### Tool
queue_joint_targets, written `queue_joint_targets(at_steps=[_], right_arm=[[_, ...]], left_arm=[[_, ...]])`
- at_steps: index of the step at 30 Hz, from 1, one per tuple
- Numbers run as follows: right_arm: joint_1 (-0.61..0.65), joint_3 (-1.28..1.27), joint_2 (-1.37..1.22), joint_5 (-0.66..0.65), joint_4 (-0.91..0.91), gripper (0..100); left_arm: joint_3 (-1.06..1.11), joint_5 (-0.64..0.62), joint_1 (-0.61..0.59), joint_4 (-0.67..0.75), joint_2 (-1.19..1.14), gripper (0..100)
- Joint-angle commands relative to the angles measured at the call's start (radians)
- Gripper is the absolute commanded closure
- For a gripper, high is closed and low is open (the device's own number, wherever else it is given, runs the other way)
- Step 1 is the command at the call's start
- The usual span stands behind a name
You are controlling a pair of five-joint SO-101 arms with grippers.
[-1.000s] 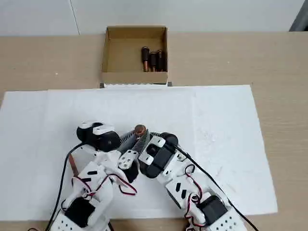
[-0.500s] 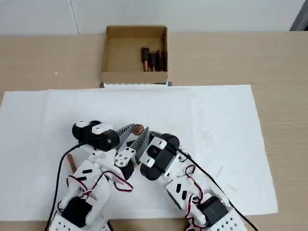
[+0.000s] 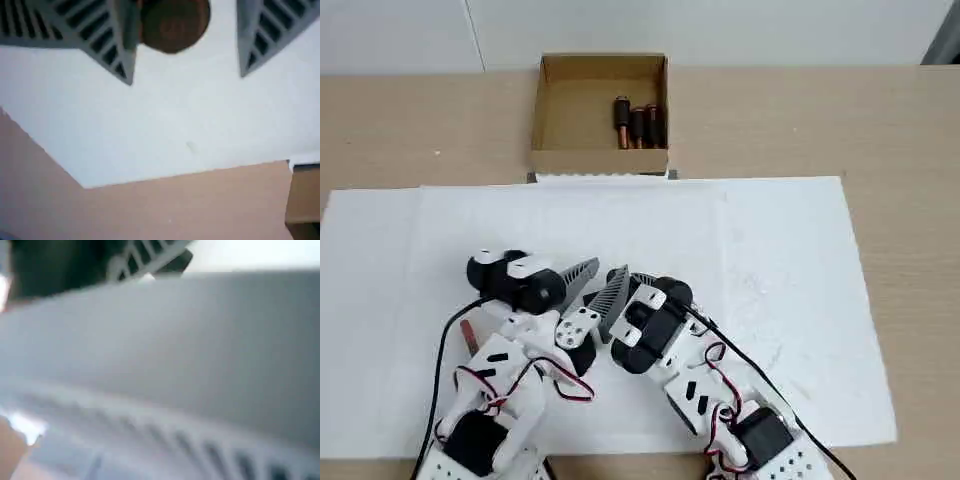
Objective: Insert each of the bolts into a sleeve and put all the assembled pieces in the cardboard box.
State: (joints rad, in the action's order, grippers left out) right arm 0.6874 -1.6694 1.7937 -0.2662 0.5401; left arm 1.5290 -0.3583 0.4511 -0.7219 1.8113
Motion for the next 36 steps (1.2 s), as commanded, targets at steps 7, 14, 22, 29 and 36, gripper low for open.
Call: queue_joint_targets(at_steps=[7, 14, 22, 29, 36], right_arm=[[-0.010, -0.011, 0.019, -0.003, -0.025, 99.5], [-0.090, -0.008, 0.013, 0.074, -0.024, 99.5], [-0.213, 0.060, 0.008, 0.201, 0.018, 99.5], [-0.213, 0.249, 0.007, 0.230, 0.171, 99.5], [-0.217, 0.436, -0.182, 0.236, 0.206, 99.5]], left_arm=[[-0.127, 0.011, -0.057, -0.005, 0.005, 100], [-0.122, 0.025, -0.183, -0.012, 0.003, 100], [-0.070, 0.161, -0.371, -0.173, 0.003, 99], [0.033, 0.161, -0.450, -0.219, 0.003, 99], [0.113, 0.161, -0.450, -0.216, 0.005, 99]])
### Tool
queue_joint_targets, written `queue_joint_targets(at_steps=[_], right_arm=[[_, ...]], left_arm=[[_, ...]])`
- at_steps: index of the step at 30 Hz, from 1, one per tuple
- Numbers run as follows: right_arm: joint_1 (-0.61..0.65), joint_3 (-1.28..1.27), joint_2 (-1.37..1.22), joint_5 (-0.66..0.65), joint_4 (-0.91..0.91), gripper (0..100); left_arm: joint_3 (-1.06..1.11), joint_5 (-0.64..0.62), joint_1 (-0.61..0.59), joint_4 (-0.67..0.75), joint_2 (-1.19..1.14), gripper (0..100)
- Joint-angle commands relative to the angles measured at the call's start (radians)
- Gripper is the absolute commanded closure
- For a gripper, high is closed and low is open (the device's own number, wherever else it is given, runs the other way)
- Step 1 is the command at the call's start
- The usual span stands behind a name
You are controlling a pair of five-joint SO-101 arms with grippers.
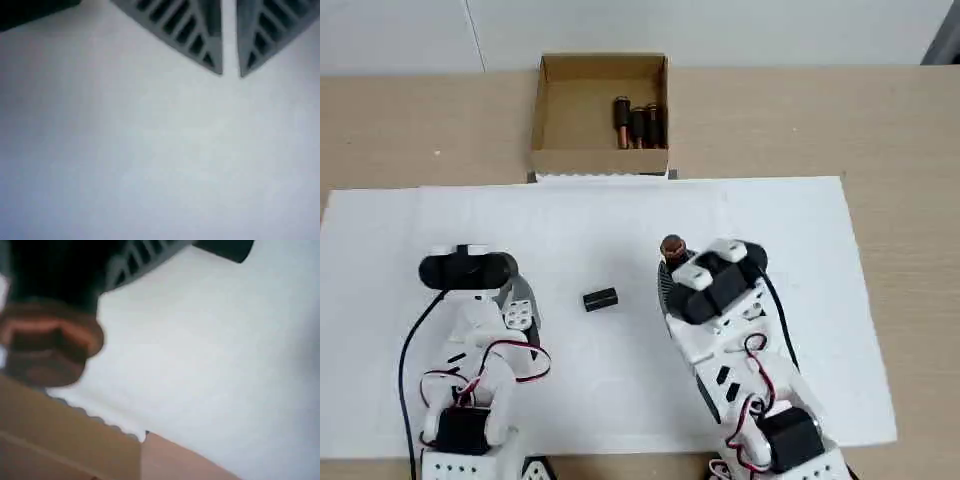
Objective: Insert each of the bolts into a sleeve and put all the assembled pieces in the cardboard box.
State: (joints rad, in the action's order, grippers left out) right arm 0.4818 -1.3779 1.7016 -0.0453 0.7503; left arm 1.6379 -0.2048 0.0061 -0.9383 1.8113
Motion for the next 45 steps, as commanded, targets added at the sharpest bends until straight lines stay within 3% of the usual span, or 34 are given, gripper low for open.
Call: queue_joint_targets(at_steps=[1, 23, 33, 41, 45], right_arm=[[-0.012, 0.187, -0.148, 0.017, -0.004, 99.5], [-0.099, 1.393, -1.649, 0.058, -0.157, 99.4], [-0.084, 1.961, -2.193, -0.124, -0.157, 99.1], [-0.041, 2.240, -2.485, -0.250, -0.154, 98.8], [-0.021, 2.317, -2.574, -0.281, -0.151, 90.0]], left_arm=[[0.005, 0.008, -0.006, 0.000, 0.005, 99], [0.028, 0.009, -0.006, 0.000, 0.005, 99], [0.028, 0.009, -0.006, 0.000, 0.005, 99], [0.028, 0.009, -0.006, 0.000, 0.005, 99], [0.028, 0.009, -0.006, 0.000, 0.005, 99]])
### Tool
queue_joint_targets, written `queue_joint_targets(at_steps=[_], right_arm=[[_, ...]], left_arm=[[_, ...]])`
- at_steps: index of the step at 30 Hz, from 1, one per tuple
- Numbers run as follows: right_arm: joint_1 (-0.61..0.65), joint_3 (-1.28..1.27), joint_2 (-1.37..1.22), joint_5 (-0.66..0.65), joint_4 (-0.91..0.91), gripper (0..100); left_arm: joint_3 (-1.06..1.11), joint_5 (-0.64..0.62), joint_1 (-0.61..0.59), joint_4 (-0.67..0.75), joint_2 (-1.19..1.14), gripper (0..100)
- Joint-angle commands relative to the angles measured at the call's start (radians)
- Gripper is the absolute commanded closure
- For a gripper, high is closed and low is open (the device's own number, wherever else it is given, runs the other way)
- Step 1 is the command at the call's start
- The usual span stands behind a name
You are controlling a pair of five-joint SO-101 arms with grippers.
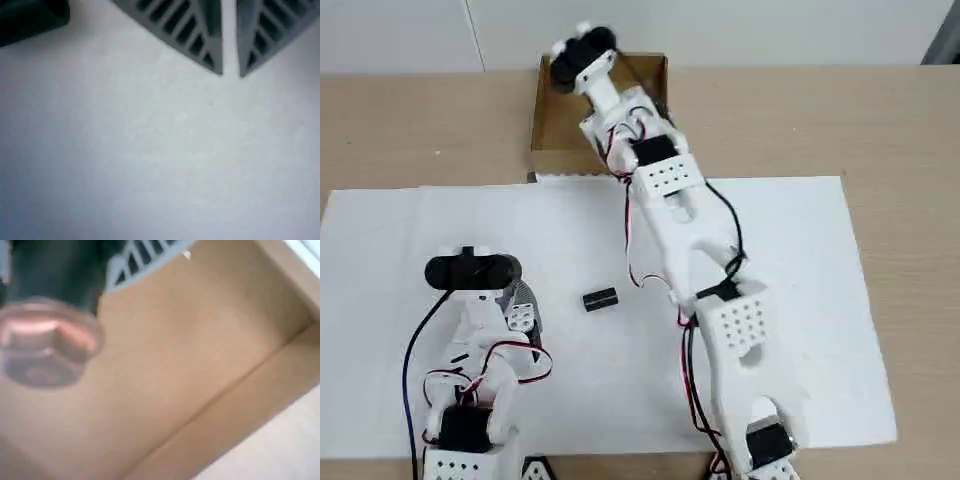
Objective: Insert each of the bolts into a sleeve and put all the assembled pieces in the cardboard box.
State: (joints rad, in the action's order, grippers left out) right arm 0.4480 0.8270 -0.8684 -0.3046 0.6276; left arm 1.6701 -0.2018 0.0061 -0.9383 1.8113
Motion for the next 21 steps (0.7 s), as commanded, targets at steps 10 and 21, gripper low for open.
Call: queue_joint_targets(at_steps=[10, 21], right_arm=[[0.038, 0.135, -0.039, -0.020, -0.027, 85.9], [0.033, 0.135, 0.062, -0.014, 0.213, 85.9]], left_arm=[[-0.004, 0.006, -0.006, 0.000, 0.005, 99], [-0.004, 0.006, -0.006, 0.000, 0.005, 99]])
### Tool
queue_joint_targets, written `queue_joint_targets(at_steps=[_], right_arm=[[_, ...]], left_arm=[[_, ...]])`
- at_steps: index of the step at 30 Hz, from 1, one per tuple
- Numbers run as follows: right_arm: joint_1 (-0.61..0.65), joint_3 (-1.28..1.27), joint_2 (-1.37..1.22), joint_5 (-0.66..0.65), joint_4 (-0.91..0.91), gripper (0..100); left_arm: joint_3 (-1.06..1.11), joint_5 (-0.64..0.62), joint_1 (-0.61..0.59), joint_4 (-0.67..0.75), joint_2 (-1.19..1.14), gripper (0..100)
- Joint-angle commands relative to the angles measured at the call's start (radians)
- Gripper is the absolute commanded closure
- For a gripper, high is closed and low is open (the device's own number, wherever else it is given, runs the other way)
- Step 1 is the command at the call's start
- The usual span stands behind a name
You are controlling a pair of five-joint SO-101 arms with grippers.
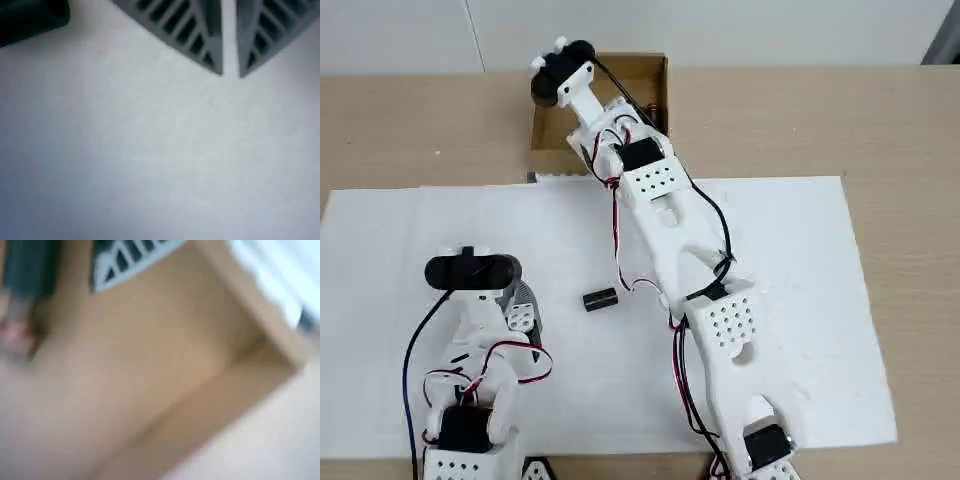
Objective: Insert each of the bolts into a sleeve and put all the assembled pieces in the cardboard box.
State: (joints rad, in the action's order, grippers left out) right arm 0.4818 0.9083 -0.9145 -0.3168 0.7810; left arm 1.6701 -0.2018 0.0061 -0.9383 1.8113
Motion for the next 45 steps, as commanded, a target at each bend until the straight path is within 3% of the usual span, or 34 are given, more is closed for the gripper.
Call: queue_joint_targets(at_steps=[1, 9, 16, 22, 30, 40, 45], right_arm=[[0.001, 0.054, 0.127, -0.002, 0.084, 85.9], [0.002, 0.054, 0.277, -0.002, 0.329, 85.9], [0.002, 0.054, 0.403, -0.002, 0.622, 85.9], [0.004, 0.054, 0.483, -0.002, 0.874, 85.9], [0.004, -0.011, 0.608, -0.031, 0.901, 85.9], [0.054, -0.580, 0.892, -0.272, 0.892, 85.7], [0.070, -0.721, 0.918, -0.356, 0.891, 85.6]], left_arm=[[-0.004, 0.006, -0.006, 0.000, 0.005, 99], [-0.004, 0.003, -0.015, 0.000, 0.005, 99], [0.001, 0.009, -0.133, 0.025, 0.006, 99], [0.001, 0.130, -0.135, 0.025, 0.006, 99], [0.001, 0.135, -0.132, 0.025, 0.006, 99], [0.001, 0.135, -0.132, 0.025, 0.006, 99], [0.001, 0.135, -0.132, 0.025, 0.006, 99]])
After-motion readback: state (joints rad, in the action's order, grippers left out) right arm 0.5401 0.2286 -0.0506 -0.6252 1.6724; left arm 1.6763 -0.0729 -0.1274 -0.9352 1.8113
